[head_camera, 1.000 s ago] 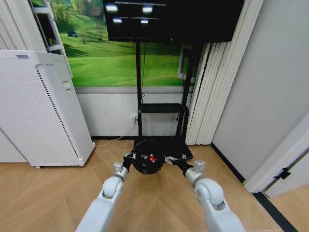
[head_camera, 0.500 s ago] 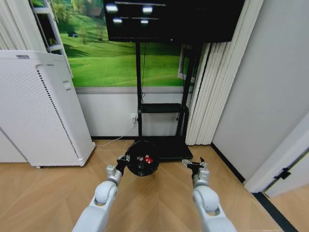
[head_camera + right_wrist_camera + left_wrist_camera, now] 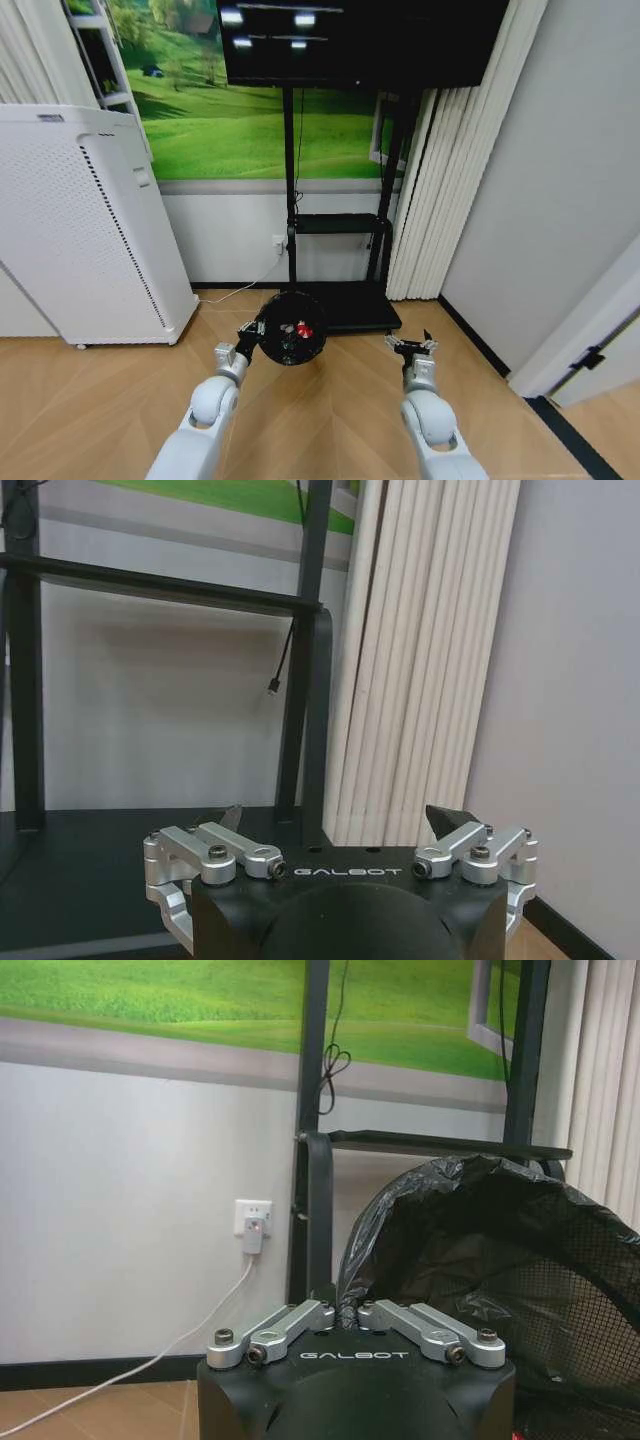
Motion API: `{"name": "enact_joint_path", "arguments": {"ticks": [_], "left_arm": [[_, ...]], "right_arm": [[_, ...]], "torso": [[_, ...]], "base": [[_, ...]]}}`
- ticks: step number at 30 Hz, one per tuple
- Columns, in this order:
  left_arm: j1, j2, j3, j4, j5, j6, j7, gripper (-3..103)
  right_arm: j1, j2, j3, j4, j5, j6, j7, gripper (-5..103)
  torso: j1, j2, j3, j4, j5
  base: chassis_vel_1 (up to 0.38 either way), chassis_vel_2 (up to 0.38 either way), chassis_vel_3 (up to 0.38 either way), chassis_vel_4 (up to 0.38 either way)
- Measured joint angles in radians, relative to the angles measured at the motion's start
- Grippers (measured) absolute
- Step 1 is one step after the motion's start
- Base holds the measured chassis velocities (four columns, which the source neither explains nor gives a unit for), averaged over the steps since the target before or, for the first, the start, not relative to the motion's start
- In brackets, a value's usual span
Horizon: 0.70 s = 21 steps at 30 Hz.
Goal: Pick up the trash bin and place the garbage on the floor into it.
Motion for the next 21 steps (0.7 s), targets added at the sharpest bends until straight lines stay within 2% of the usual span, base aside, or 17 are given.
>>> {"name": "enact_joint_path", "arguments": {"ticks": [21], "left_arm": [[0.013,0.008,-0.002,-0.02,0.004,-0.002,0.002,4]], "right_arm": [[-0.02,-0.003,0.004,0.028,0.014,-0.021,-0.016,100]], "torso": [[0.0,0.0,0.0,0.0,0.0]], "base": [[0.078,0.078,-0.078,-0.078]]}}
